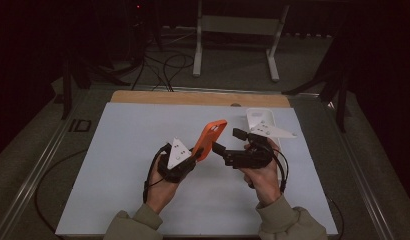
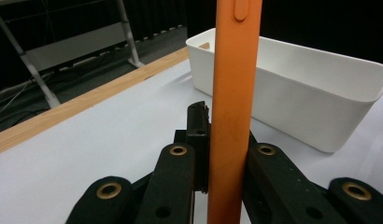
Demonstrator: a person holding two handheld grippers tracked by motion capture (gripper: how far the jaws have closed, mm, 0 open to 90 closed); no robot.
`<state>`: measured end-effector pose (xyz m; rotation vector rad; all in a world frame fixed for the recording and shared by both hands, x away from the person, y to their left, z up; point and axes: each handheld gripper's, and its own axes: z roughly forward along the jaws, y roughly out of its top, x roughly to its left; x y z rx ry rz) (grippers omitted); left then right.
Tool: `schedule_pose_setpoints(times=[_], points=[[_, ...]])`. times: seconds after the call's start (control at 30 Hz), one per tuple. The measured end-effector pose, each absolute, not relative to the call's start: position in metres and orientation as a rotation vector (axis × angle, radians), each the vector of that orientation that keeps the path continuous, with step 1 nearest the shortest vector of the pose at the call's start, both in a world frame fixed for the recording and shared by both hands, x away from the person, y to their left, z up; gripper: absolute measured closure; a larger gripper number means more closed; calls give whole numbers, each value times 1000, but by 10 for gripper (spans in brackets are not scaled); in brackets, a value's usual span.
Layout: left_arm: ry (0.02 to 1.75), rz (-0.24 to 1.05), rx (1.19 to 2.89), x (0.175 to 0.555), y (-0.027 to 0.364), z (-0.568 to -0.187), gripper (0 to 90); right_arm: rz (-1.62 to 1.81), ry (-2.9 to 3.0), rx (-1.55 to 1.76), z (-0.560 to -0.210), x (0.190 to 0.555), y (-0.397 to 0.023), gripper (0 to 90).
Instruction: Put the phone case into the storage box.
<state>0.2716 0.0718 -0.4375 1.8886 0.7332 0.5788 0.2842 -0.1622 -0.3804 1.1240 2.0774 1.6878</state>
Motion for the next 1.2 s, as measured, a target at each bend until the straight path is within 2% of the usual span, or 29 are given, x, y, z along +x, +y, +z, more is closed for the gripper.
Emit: schedule_pose_setpoints(times=[0.67, 0.87, 1.2], points=[[704, 560, 1906, 268, 60, -441, 855, 1747, 1972, 1205, -379, 287, -154, 79], [707, 540, 1918, 268, 54, -443, 854, 1742, 1926, 1256, -380, 288, -153, 129], [684, 530, 1926, 265, 46, -443, 847, 1732, 1865, 1295, -381, 287, -151, 150]])
